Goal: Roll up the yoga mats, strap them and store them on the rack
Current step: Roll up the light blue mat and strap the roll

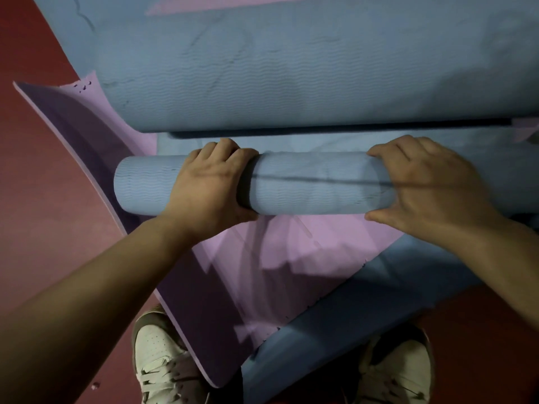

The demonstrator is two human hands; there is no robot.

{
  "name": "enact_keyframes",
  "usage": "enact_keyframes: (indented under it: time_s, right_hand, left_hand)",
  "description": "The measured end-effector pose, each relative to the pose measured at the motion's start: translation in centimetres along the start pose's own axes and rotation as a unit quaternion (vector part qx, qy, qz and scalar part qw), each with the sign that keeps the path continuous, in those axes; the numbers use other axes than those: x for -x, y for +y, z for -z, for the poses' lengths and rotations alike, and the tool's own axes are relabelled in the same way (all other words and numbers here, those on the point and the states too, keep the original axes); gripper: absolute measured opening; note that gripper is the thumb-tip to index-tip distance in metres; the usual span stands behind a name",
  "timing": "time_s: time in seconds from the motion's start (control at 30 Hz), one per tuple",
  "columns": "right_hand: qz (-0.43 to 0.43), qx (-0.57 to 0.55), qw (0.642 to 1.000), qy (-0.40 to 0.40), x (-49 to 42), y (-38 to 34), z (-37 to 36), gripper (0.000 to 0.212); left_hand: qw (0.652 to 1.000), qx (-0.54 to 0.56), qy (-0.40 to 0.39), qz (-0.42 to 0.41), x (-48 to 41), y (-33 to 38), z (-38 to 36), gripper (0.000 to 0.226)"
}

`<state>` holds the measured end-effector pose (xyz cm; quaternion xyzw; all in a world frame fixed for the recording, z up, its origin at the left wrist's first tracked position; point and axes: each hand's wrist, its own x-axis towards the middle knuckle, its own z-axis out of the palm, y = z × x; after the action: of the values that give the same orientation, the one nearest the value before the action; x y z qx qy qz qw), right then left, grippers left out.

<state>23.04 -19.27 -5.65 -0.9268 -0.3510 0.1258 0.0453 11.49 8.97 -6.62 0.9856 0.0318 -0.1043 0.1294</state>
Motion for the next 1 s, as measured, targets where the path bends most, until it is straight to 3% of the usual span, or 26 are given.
enact_keyframes:
  time_s: [0.23,0.5,0.67,0.8,1.0]
  right_hand:
    - [0.031,0.041,0.998,-0.049,2.1,-0.4,0.1,0.088]
    - [0.042,0.041,0.991,-0.119,0.1,0.0,0.7,0.093]
    - [0.069,0.06,0.995,-0.044,-0.2,1.0,-0.2,0.093]
    - [0.052,0.033,0.997,-0.047,0.2,1.0,-0.3,0.094]
    - [0.033,-0.003,0.998,-0.048,0.4,0.2,0.3,0.088]
  left_hand:
    - [0.996,0.041,-0.075,-0.021,1.9,-0.5,0.0,0.1]
    - [0.993,0.078,-0.084,-0.015,0.5,-1.3,-0.6,0.099]
    - [0.999,0.037,-0.039,0.001,0.9,-1.2,-0.5,0.096]
    - [0.996,0.059,-0.057,0.034,1.0,-0.9,-0.2,0.102]
    - [0.994,0.101,-0.05,0.004,0.4,-1.6,0.3,0.088]
